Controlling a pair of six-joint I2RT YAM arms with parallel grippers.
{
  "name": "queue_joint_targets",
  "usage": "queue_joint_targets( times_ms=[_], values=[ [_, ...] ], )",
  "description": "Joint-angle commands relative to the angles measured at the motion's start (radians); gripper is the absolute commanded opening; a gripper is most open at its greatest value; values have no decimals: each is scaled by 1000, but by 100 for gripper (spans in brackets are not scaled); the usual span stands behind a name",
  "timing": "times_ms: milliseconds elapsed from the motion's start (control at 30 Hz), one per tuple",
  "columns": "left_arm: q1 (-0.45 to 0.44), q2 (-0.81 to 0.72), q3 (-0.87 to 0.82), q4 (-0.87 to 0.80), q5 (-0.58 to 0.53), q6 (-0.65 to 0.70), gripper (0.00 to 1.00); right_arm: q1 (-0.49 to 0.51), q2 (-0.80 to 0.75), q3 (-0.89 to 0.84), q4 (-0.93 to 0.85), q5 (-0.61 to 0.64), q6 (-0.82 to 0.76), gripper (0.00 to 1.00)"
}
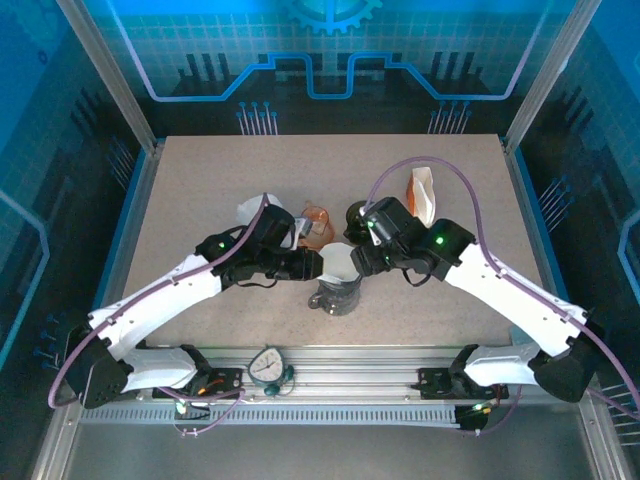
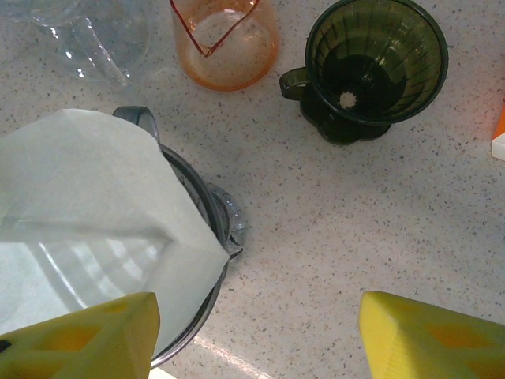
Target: Place the coffee filter in the dripper
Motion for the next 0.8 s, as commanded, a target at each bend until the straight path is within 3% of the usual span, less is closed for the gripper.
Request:
queue_joint_targets(
  times_ms=[0,233,433,600,767],
  values=[
    [-4,19,31,-27,36,38,28,-27,46,31,28,-32,-29,68],
    [-3,28,31,-31,24,54,23,-39,91,50,52,-37,-50,63],
    [-3,32,28,-28,14,54,22,-35,94,41,60,-77,-54,43],
    [-4,36,23,-25,9,54,22,-28,91,21,61,-64,-41,48],
    [-3,42,22,-22,7,56,22,-25,82,4,72,-67,-35,43]
  ],
)
